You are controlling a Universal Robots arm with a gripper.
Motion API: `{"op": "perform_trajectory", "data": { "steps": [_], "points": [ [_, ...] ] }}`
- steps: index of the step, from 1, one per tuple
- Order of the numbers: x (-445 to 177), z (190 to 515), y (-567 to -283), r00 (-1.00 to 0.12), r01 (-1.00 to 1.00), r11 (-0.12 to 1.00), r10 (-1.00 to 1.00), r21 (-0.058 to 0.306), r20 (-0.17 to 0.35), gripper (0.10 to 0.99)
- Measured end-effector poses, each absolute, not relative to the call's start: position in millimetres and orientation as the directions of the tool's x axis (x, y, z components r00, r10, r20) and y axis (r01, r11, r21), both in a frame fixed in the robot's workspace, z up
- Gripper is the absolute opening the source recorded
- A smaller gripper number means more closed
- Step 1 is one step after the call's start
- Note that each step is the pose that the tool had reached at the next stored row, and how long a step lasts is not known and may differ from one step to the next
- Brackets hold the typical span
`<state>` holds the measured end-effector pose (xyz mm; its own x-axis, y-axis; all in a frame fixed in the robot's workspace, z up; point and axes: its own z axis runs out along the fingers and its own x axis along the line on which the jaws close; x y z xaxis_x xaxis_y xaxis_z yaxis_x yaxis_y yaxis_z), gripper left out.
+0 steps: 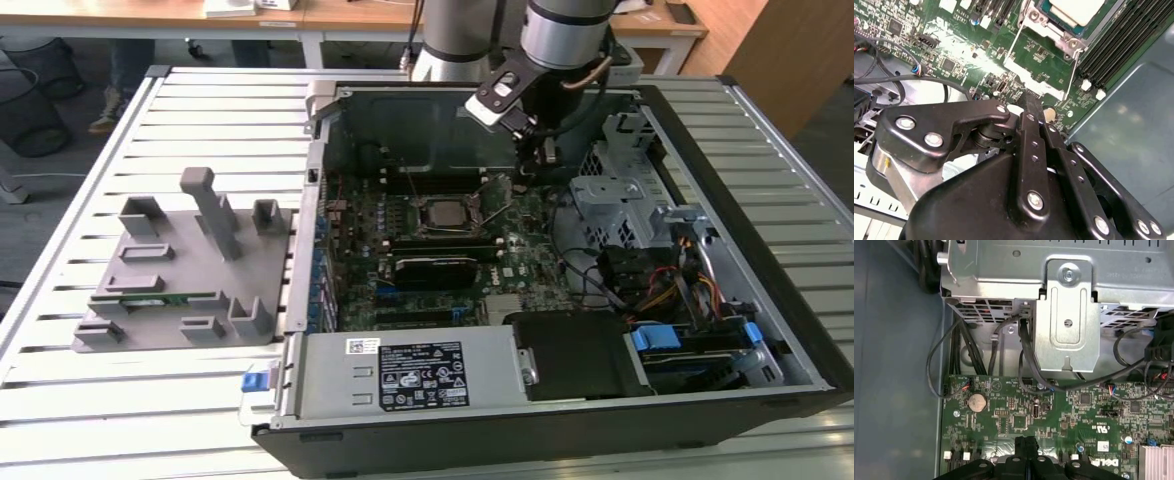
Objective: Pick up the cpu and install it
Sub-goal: 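Close the cpu cover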
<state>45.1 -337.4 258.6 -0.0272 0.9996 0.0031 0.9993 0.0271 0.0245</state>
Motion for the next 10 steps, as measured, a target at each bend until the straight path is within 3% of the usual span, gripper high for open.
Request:
{"op": "perform_trajectory", "data": {
  "steps": [10],
  "points": [
    [48.1, 244.7, -336.9, -0.027, 0.999, 0.027, 1.000, 0.021, 0.003, 0.110]
  ]
}}
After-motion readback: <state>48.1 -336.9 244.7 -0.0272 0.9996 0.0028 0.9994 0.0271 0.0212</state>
